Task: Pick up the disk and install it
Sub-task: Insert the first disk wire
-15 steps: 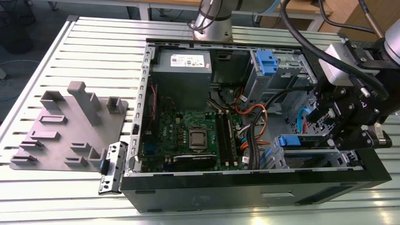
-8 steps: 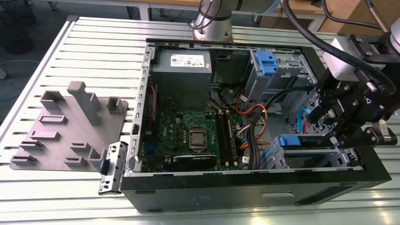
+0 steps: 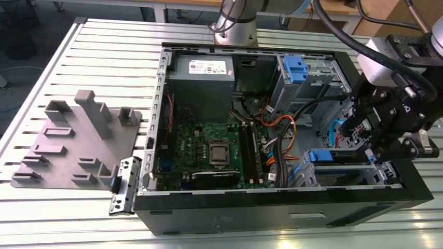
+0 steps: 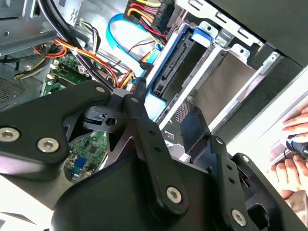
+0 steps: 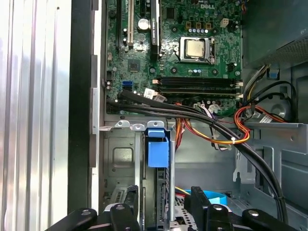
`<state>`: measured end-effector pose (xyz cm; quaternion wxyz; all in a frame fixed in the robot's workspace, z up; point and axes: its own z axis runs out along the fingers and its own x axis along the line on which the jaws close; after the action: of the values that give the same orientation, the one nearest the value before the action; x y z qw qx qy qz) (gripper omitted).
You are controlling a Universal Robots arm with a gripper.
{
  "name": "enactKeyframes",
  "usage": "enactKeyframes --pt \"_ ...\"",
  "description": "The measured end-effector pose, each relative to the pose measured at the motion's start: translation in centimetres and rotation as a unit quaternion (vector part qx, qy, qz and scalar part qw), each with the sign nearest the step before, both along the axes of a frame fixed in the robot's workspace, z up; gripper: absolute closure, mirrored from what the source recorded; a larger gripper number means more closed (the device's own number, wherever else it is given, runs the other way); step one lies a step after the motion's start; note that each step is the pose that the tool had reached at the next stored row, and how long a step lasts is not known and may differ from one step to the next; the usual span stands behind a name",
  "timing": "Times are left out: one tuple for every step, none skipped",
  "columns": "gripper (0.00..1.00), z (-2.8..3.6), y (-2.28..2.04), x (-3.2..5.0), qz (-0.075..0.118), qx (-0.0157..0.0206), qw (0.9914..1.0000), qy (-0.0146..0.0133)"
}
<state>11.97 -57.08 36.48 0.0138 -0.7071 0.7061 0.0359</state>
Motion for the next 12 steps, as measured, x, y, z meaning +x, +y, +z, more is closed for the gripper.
enactKeyframes --pt "0.45 -0.01 0.16 0.0 0.0 0.0 1.0 0.0" --pt "0.45 -0.03 0.34 0.01 0.0 0.0 1.0 0.0" --pt "0.45 -0.04 0.52 0.01 0.0 0.0 1.0 0.0" --pt "0.45 -0.06 0.63 0.03 0.0 0.0 1.0 0.0" --pt "0.45 -0.09 0.66 0.1 0.0 0.0001 1.0 0.0" --pt "0.45 -0.13 0.65 0.2 0.0 0.0002 1.0 0.0" --pt "0.45 -0.14 0.66 0.35 0.0 0.0 1.0 0.0" --pt "0.45 -0.18 0.66 0.51 0.0 0.0 1.0 0.0" --pt "0.45 -0.25 0.67 0.62 0.0 0.0001 1.0 0.0" --pt "0.45 -0.34 0.67 0.69 0.0 0.0001 1.0 0.0" --pt "0.45 -0.48 0.66 0.74 0.0 0.0001 1.0 0.0" --pt "0.45 -0.66 0.66 0.76 0.0 0.0001 1.0 0.0"
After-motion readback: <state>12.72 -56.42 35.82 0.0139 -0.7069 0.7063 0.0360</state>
